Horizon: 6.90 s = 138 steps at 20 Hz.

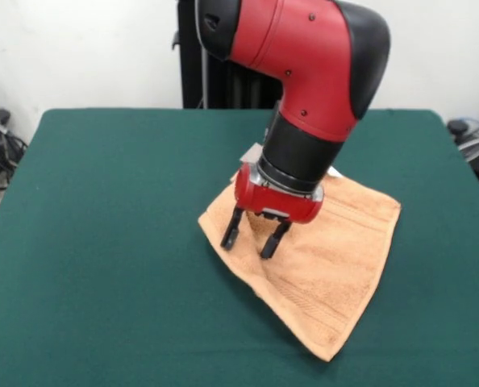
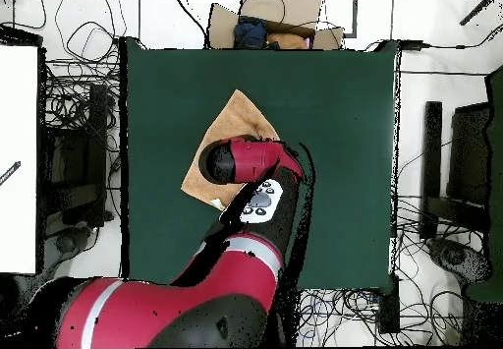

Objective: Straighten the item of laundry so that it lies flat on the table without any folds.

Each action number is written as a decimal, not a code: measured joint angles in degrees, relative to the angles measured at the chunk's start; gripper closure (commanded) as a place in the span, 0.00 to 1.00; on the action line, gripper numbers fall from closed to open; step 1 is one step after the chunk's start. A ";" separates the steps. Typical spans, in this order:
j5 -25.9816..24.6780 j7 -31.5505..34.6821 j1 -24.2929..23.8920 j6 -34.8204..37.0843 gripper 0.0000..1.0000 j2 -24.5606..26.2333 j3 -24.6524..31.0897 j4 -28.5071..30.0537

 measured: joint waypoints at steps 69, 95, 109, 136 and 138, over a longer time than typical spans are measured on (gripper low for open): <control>-2.38 0.00 -24.07 5.39 1.00 -16.02 24.98 10.93; -2.39 0.00 -21.59 6.22 1.00 -18.46 25.83 11.83; -2.38 0.00 -20.26 6.20 1.00 -16.03 25.69 12.96; -9.75 0.00 -20.23 1.30 1.00 -12.47 24.50 13.44; -10.76 0.00 -20.25 0.62 1.00 -12.43 23.70 13.46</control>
